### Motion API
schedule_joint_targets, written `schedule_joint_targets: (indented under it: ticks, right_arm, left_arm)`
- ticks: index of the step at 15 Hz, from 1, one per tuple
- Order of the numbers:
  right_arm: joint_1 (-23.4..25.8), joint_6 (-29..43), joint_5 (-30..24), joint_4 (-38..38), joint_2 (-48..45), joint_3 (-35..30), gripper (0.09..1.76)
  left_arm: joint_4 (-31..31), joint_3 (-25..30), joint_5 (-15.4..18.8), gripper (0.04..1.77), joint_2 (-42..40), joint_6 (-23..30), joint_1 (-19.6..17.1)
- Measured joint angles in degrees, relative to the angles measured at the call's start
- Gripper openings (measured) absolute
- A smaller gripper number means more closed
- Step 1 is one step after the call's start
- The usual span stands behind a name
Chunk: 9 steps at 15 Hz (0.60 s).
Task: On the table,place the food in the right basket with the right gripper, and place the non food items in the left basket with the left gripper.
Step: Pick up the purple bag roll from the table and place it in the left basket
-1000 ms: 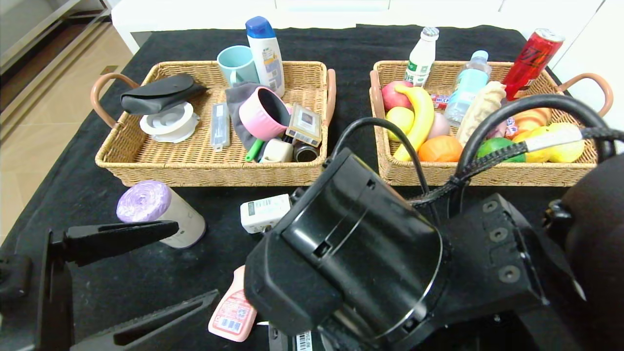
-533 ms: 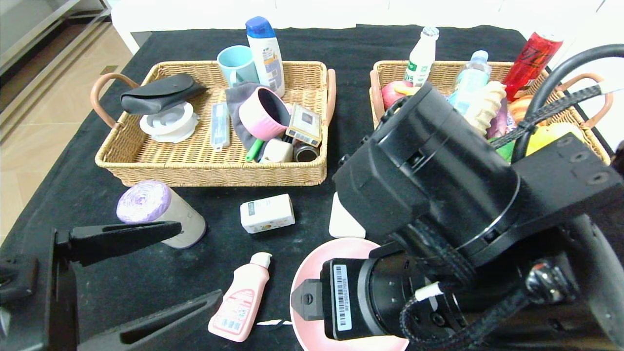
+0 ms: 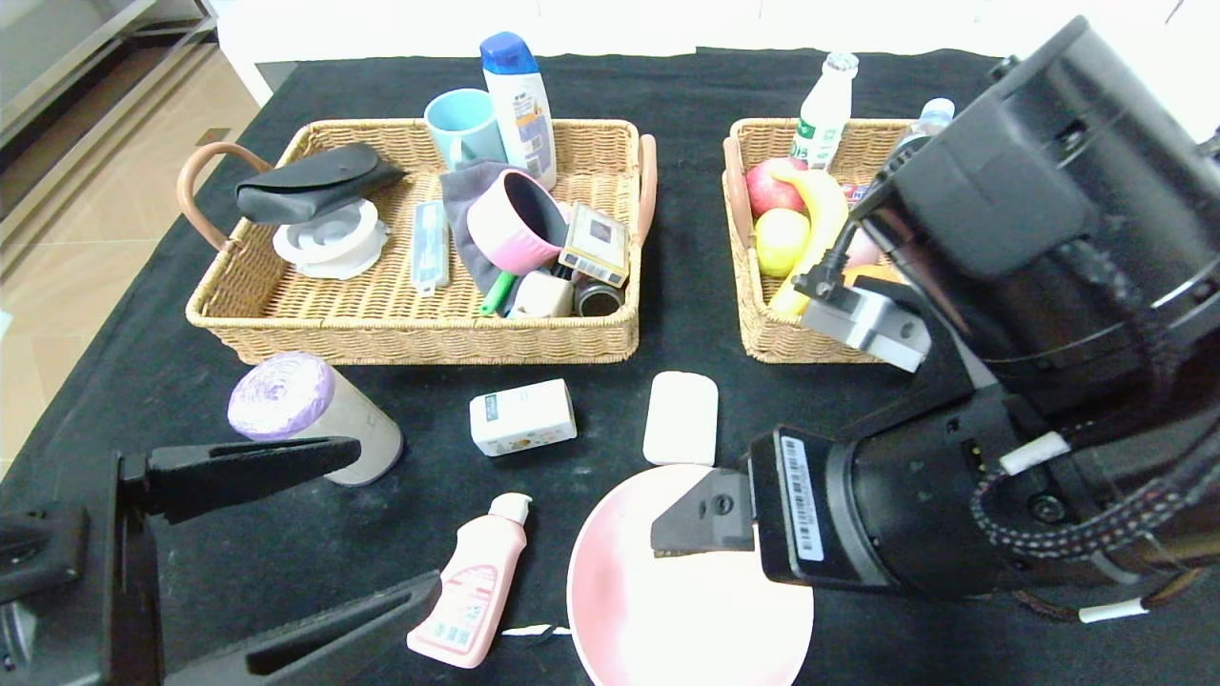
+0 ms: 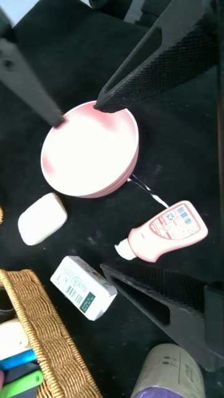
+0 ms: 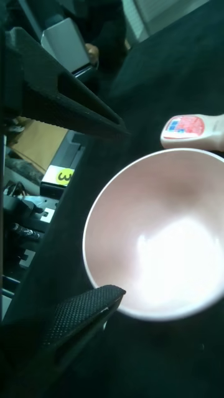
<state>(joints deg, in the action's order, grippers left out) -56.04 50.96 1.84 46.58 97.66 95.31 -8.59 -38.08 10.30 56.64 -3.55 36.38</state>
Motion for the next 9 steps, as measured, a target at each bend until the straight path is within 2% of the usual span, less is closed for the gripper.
schedule_joint_targets:
  ticks: [6,9]
  right_arm:
    - [5.4,-0.8,-0.2,0.4,-5.9,-3.3,1.7]
    - [7.9,-7.5,-1.4,1.9,-8.6,-6.2,1.7]
  left_arm:
    - [-0.2,0.4,-0.1,1.72,0.8,0.0,0.0]
    - [-0.2,0.5,-0.2,1.72,1.3,0.0,-0.2]
